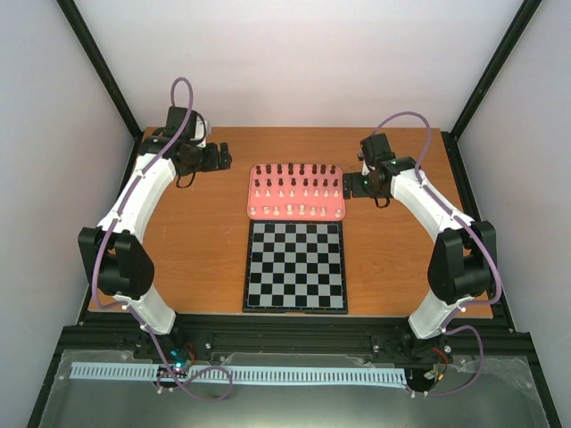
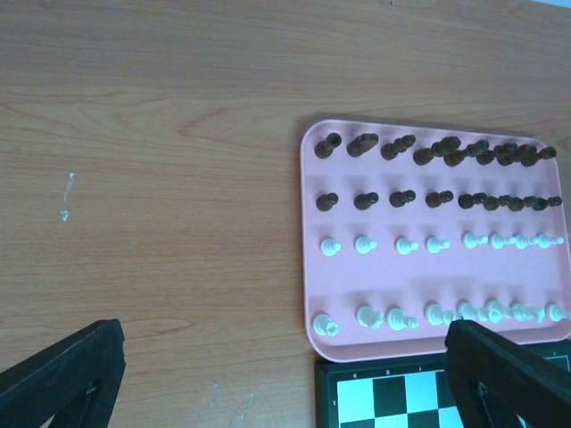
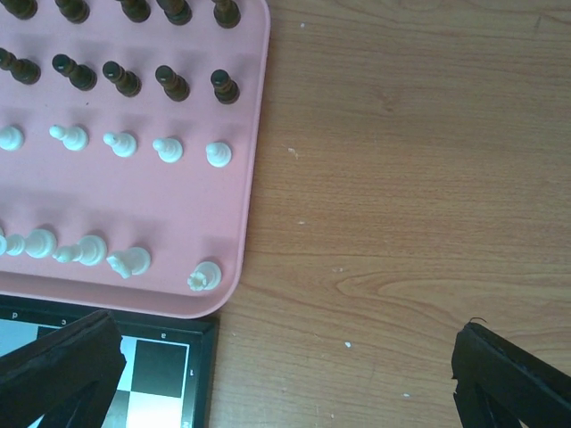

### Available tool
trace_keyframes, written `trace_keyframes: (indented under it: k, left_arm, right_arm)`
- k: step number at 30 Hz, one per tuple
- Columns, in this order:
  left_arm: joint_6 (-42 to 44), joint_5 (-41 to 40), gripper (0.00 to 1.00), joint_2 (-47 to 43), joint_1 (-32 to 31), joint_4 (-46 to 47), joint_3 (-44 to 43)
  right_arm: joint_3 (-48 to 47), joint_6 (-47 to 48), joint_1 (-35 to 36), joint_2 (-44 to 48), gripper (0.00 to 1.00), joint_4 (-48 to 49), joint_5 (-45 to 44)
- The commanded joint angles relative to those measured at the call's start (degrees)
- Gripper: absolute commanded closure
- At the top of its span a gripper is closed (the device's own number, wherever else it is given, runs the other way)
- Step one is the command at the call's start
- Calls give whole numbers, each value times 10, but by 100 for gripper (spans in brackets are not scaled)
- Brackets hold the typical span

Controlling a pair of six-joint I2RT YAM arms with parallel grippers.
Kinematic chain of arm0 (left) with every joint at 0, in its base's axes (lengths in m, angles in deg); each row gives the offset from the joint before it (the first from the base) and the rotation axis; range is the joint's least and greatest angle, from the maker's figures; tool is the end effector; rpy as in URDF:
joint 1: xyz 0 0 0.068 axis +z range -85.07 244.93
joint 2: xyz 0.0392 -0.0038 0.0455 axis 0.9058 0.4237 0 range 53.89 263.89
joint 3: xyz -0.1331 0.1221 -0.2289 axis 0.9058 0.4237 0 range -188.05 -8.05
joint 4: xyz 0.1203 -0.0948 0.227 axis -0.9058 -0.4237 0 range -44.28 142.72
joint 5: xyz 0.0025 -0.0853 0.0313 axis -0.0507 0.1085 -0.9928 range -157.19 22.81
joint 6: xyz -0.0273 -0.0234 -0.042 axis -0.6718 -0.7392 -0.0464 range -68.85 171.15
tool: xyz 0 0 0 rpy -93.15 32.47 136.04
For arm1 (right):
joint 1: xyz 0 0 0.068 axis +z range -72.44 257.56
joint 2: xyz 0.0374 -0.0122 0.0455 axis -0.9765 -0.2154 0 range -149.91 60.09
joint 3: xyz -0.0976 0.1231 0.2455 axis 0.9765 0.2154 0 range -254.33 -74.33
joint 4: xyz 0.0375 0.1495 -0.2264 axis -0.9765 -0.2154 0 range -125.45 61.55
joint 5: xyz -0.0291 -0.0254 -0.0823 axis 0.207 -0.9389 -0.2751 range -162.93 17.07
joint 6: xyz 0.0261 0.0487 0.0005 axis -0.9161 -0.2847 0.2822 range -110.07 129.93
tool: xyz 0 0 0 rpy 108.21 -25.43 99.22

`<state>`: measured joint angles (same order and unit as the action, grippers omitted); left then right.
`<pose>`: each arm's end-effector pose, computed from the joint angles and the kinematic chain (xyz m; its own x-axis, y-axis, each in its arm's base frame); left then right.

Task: Set up the chess pieces on the board
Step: Pick up the chess piece from the storage box.

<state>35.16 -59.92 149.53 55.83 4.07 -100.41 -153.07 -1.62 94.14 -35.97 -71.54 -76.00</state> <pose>0.3722 -0.0644 0.3529 -0.8117 -0.1466 -0.5654 0.0109 0.9640 -0.2656 0.3546 0.1035 0.2785 -0.8685 -0.0499 -0.4932 -0.0874 0.9947 0.0533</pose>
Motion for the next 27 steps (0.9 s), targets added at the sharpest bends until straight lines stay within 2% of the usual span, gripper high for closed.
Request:
trace_keyframes:
  k: [1,4,9,11,15,19,27]
  left_arm:
    - [21,18,0,14,0,-30,-23]
    - [30,20,0,17,0,-47,-30]
    - [30,14,0,13,1,-63,-27]
    - [29,22,0,13,1,-70,-27]
    - [31,29,0,10,0,-73,-25]
    - [33,19,0,14,0,-72,-20]
    - [29,13,0,35,1,-73,-27]
  right_arm:
    - [-38,27,13,-27,0,-52,-20]
    - [-42,40,31,-32,0,-66,-32]
    - [-11,24,48,-32,7,-55,28]
    - [-5,17,59,-43,14,-57,34]
    - [-7,10,65,-72,34,-53,63]
    - [-53,5,65,-118,44,-71,56]
    - [-128,-4,65,-190,51,-99,62]
